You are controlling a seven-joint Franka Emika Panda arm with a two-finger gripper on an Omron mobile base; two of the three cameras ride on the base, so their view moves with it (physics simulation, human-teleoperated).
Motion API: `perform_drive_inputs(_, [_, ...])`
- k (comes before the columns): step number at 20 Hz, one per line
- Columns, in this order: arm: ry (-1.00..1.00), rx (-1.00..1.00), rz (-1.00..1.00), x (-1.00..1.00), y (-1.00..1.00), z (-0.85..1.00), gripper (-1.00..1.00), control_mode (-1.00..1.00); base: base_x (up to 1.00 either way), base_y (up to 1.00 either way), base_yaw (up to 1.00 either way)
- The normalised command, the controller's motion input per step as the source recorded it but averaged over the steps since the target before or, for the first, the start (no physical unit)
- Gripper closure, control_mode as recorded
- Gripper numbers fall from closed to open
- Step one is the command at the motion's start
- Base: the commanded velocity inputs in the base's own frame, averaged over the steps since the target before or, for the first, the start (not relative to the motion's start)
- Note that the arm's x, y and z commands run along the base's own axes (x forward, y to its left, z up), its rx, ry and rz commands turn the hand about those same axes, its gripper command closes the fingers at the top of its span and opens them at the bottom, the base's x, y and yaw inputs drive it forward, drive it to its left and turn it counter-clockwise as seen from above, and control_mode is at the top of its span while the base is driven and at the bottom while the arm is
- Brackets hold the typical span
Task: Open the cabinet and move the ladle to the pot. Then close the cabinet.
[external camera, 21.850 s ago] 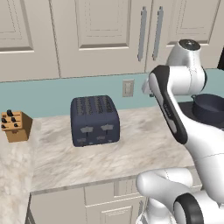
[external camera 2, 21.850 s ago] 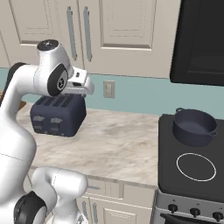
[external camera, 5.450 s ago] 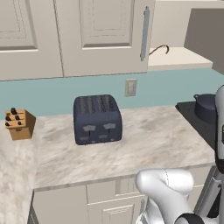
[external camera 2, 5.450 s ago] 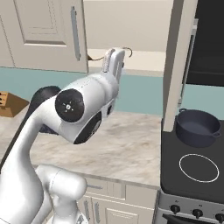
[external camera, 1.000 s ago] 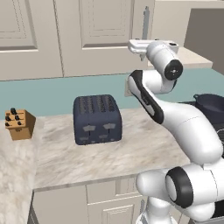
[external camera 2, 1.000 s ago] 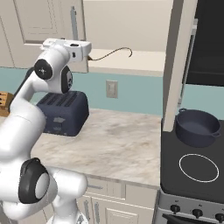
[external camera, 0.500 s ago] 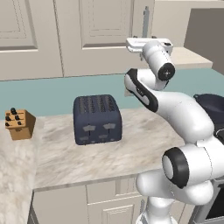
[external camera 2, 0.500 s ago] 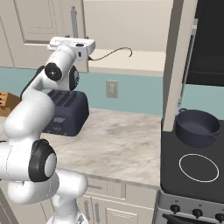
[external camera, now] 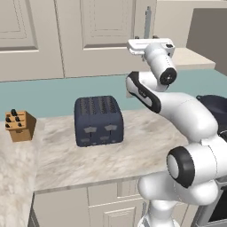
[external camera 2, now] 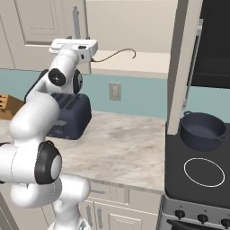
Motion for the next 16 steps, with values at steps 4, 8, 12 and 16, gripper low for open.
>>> perform_drive_inputs(4, [-0.02,0.0,0.0,0.44,0.0,0.0,1.0,-1.0,0.0,0.0,0.0])
perform_drive_inputs(8, [0.0,0.02,0.0,0.19,-0.01,-0.04,1.0,-1.0,0.0,0.0,0.0])
perform_drive_inputs(12, [0.0,0.15,0.0,-0.74,0.24,0.0,1.0,-1.0,0.0,0.0,0.0])
perform_drive_inputs(16, [0.0,0.15,-0.03,-0.97,0.42,0.0,1.0,-1.0,0.0,0.0,0.0])
